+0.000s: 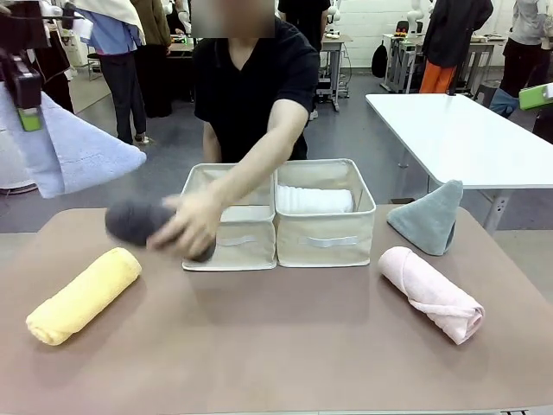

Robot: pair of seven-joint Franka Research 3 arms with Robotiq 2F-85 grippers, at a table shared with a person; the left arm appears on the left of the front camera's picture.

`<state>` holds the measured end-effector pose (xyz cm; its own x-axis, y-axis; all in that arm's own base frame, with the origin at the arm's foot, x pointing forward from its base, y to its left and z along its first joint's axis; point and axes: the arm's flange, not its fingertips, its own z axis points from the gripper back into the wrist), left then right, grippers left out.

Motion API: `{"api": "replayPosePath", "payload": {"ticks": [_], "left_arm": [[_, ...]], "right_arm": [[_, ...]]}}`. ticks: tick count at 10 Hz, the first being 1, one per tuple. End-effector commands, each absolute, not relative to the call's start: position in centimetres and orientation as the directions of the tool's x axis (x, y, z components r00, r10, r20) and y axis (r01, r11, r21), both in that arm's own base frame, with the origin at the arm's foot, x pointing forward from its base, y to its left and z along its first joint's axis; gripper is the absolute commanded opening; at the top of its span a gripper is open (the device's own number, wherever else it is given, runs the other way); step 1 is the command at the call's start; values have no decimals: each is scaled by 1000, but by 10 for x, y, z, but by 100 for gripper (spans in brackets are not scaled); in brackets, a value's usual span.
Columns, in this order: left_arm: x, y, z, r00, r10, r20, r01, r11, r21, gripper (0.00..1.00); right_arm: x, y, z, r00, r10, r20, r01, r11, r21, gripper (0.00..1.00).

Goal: Sort the towels based on their folding style.
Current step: Pick up one triangle-folded towel and place it in the left Fabric basket.

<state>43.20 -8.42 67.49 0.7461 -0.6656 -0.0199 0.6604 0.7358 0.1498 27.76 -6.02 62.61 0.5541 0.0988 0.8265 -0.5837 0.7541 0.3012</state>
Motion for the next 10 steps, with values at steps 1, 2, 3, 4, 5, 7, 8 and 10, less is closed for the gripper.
{"api": "replayPosePath", "payload": {"ticks": [1, 2, 3, 4, 5, 7, 8, 10], "left_arm": [[425, -57, 682, 731, -680, -58, 678, 714, 177, 19], [402, -20, 683, 691, -720, -62, 722, 687, 81, 19], [359, 27, 674, 663, -748, -3, 748, 663, -30, 19], [327, 55, 665, 691, -721, 46, 723, 689, -49, 19], [312, 63, 661, 715, -697, 55, 699, 713, -52, 19], [308, 61, 662, 711, -701, 60, 703, 710, -33, 19], [309, 62, 662, 712, -699, 56, 701, 712, -31, 19], [311, 60, 663, 719, -693, 57, 695, 718, -32, 19]], "right_arm": [[279, -60, 624, 544, 103, 833, -607, 734, 306, 100], [279, -60, 624, 544, 103, 833, -607, 734, 306, 100], [279, -60, 624, 544, 103, 833, -607, 734, 306, 100], [279, -60, 624, 544, 103, 833, -607, 734, 306, 100], [279, -60, 624, 544, 103, 833, -607, 734, 306, 100], [279, -60, 624, 544, 103, 833, -607, 734, 306, 100], [279, -60, 624, 544, 103, 833, -607, 734, 306, 100], [279, -60, 624, 544, 103, 833, -607, 734, 306, 100]]}}
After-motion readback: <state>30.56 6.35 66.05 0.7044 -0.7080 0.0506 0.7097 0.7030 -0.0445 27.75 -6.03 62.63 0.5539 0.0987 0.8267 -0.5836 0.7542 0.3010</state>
